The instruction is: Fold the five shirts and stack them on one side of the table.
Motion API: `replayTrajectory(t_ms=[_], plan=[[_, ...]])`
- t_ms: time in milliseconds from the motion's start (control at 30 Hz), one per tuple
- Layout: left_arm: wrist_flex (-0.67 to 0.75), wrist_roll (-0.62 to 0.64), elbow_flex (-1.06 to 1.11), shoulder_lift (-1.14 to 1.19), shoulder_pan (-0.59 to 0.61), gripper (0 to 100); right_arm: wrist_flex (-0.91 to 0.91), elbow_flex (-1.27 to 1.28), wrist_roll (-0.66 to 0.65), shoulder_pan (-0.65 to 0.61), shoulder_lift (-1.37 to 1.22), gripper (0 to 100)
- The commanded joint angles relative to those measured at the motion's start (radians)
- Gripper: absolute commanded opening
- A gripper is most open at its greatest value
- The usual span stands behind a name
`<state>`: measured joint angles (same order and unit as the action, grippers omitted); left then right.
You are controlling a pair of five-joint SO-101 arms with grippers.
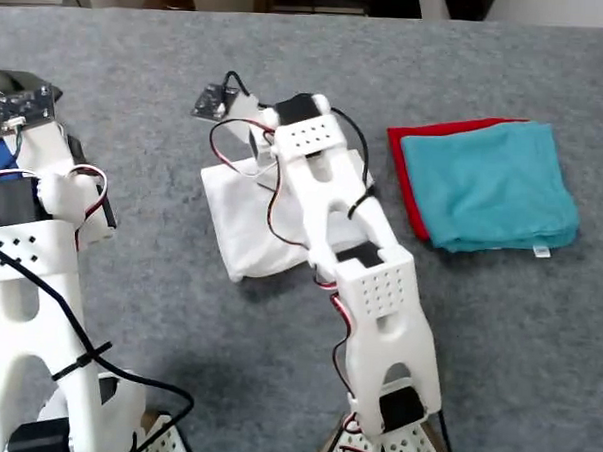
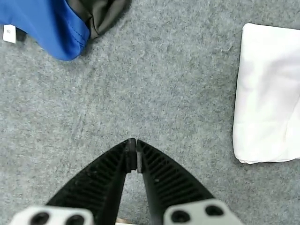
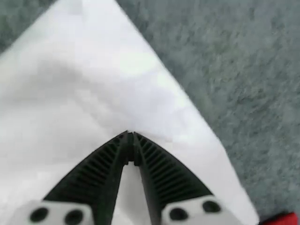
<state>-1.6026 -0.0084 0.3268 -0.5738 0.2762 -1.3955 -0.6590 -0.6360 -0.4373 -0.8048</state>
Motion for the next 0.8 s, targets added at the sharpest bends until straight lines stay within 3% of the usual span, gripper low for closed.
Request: replayTrajectory(t_ms=[0,233,767], plan=[[0.002,-0.006,-0.012,-0.018,0.003,2,-0.068,-0.054,-0.005,0.051,0.068,0.2],[0.002,-0.006,-0.012,-0.013,0.000,2,-0.262,-0.054,-0.170,0.087,0.077,0.2],[0.002,-0.006,-0.006,-0.021,0.006,2,-0.391,-0.030,-0.232,0.375,0.117,0.2]])
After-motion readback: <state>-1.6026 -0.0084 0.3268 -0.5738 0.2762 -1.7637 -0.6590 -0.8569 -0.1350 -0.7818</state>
